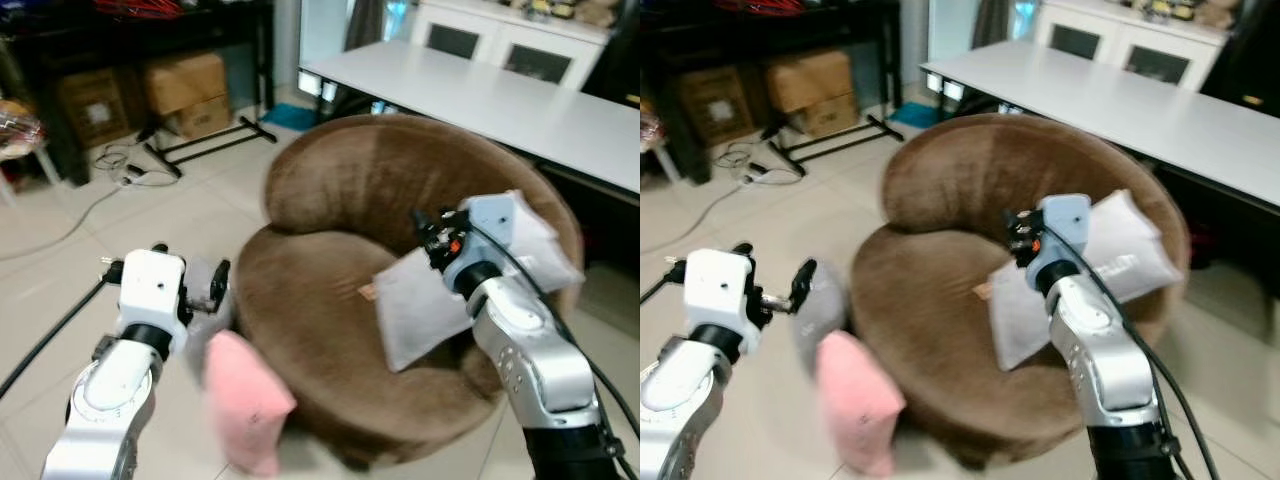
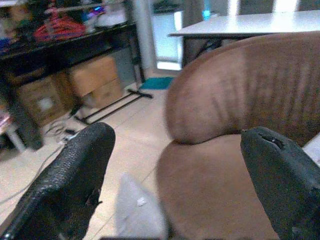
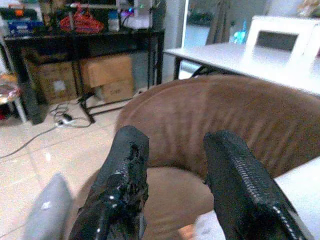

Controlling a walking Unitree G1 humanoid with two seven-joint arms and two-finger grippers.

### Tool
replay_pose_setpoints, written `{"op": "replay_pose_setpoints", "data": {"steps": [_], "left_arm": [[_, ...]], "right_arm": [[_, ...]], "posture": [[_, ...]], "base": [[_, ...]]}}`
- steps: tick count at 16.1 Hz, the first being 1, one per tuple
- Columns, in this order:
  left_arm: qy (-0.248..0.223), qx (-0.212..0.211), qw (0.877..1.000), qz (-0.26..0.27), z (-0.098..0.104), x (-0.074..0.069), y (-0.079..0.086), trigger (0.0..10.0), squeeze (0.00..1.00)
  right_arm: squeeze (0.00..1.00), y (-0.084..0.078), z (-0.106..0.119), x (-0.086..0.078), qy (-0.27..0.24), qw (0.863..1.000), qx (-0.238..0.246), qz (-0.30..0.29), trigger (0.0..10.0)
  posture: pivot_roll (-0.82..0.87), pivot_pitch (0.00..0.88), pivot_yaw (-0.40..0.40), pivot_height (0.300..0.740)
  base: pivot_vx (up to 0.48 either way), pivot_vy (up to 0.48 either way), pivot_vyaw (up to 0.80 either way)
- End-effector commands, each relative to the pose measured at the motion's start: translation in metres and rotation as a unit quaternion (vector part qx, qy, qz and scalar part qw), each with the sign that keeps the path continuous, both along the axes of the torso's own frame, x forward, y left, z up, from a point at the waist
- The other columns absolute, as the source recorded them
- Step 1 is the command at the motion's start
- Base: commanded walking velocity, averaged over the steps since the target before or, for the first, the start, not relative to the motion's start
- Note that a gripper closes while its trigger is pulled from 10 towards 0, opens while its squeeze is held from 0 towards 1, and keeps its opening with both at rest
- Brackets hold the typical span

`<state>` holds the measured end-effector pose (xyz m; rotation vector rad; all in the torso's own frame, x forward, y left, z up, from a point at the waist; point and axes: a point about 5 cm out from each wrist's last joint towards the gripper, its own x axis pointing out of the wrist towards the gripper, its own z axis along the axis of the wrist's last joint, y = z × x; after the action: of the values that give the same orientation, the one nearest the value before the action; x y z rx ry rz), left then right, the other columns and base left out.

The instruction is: Move the pillow to the sofa from floor

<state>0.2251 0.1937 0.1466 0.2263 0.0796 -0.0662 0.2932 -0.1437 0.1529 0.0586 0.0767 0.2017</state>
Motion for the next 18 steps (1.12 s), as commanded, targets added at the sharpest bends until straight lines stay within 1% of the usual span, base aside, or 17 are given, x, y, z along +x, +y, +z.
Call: {"op": "replay_pose_setpoints", "data": {"steps": [1, 4, 5, 6, 9, 10, 13, 15, 17, 18], "left_arm": [[-0.004, 0.005, 1.000, 0.008, 0.002, 0.001, 0.000, 10.0, 0.00], [-0.004, 0.011, 1.000, 0.009, 0.001, 0.002, 0.000, 10.0, 0.00], [-0.031, 0.013, 0.999, 0.008, 0.006, 0.004, 0.000, 10.0, 0.00], [-0.035, 0.014, 0.999, 0.008, 0.007, 0.004, 0.000, 10.0, 0.00], [-0.027, 0.009, 0.999, 0.016, 0.005, 0.005, 0.001, 10.0, 0.00], [-0.034, 0.001, 0.999, 0.016, 0.007, 0.005, 0.002, 10.0, 0.00], [-0.035, 0.000, 0.999, 0.017, 0.008, 0.006, 0.004, 10.0, 0.00], [-0.034, -0.001, 0.999, 0.019, 0.008, 0.007, 0.004, 10.0, 0.00], [-0.035, -0.002, 0.999, 0.016, 0.008, 0.008, 0.004, 10.0, 0.00], [-0.036, -0.002, 0.999, 0.016, 0.008, 0.009, 0.003, 10.0, 0.00]], "right_arm": [[0.00, 0.000, 0.003, 0.001, -0.001, 1.000, -0.002, -0.001, 10.0], [0.00, 0.001, 0.003, 0.001, -0.015, 1.000, -0.014, -0.001, 10.0], [0.00, 0.005, 0.002, 0.001, -0.009, 1.000, -0.008, 0.014, 10.0], [0.00, 0.006, 0.001, 0.000, -0.007, 1.000, -0.006, 0.019, 10.0], [0.00, 0.010, 0.000, -0.001, -0.006, 1.000, -0.002, 0.026, 10.0], [0.00, 0.010, 0.000, 0.001, -0.004, 1.000, -0.001, 0.022, 10.0], [0.00, 0.006, -0.001, 0.004, 0.002, 1.000, 0.007, -0.002, 10.0], [0.00, 0.006, -0.001, 0.005, 0.001, 1.000, 0.006, -0.001, 10.0], [0.00, 0.005, -0.002, 0.006, 0.004, 1.000, -0.018, -0.008, 10.0], [0.00, 0.004, -0.002, 0.007, 0.005, 1.000, -0.022, -0.008, 10.0]], "posture": [[-0.01, 0.000, -0.070, 0.740], [-0.01, 0.000, -0.068, 0.740], [-0.01, 0.000, -0.070, 0.740], [-0.01, 0.000, -0.070, 0.740], [-0.01, 0.000, -0.073, 0.740], [-0.01, 0.000, -0.074, 0.740], [-0.01, 0.000, -0.076, 0.740], [-0.01, 0.000, -0.075, 0.740], [-0.01, 0.000, -0.076, 0.740], [-0.01, 0.000, -0.076, 0.740]], "base": [[0.000, 0.424, 0.00], [0.000, 0.421, 0.00], [0.000, 0.000, 0.00], [0.000, 0.000, 0.00], [0.000, 0.000, 0.80], [0.251, 0.000, 0.51], [0.319, 0.000, 0.00], [0.345, 0.000, 0.00], [0.345, 0.000, 0.00], [0.345, 0.000, 0.00]]}}
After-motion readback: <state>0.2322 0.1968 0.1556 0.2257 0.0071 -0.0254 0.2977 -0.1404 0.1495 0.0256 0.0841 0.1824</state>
